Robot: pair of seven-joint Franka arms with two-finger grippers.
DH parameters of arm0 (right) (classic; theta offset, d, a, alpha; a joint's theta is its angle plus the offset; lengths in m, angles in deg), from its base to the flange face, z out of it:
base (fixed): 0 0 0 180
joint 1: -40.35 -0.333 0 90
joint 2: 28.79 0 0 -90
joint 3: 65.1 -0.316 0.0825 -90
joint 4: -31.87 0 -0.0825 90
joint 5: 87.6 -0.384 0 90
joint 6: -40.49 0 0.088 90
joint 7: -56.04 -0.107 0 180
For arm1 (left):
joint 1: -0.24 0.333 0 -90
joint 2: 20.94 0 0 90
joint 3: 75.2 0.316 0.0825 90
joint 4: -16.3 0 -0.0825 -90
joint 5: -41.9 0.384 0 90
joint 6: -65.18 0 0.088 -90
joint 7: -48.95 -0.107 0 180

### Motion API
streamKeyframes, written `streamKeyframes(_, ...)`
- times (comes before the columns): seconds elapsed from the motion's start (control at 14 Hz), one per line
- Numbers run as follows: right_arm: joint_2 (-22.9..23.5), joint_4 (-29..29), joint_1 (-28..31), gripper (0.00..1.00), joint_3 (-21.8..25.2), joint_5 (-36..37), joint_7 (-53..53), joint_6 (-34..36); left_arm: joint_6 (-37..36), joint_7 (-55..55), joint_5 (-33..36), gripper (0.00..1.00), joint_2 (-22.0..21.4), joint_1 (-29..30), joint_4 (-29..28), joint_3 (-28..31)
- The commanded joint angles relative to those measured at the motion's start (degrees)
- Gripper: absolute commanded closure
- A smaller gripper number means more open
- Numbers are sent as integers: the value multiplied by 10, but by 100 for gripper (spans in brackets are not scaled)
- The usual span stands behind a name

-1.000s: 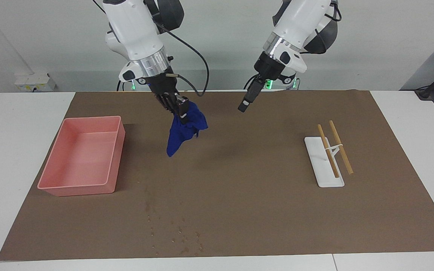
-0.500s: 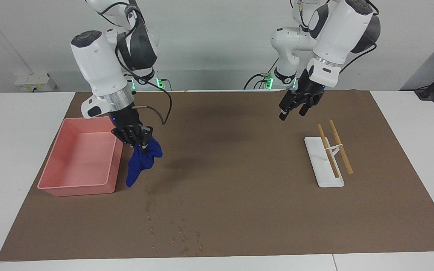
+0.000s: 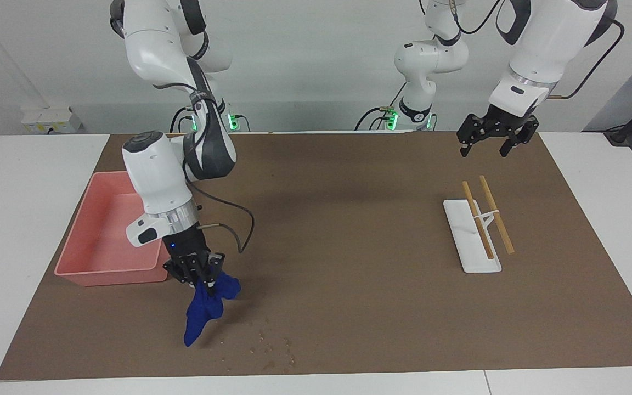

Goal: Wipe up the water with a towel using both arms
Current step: 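Wipe the cloth across the water droplets toward the robot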

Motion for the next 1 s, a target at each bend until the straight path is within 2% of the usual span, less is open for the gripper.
streamKeyframes(0.0,36,13,16,100,-10,4,25,-41,-32,-31,13,0,17,-10,26,8)
streamKeyframes(0.14,39,-22,9,100,-10,4,27,-45,-77,-43,19,0,29,-12,61,14)
streamKeyframes(0.36,32,-74,6,100,-11,3,46,-45,-79,-53,15,0,26,-5,71,13)
streamKeyframes(0.79,2,-156,26,100,-6,1,0,-31,-50,-50,12,0,8,7,35,12)
streamKeyframes(0.93,-8,-164,34,100,-5,1,-3,21,-59,-50,12,0,7,1,34,12)
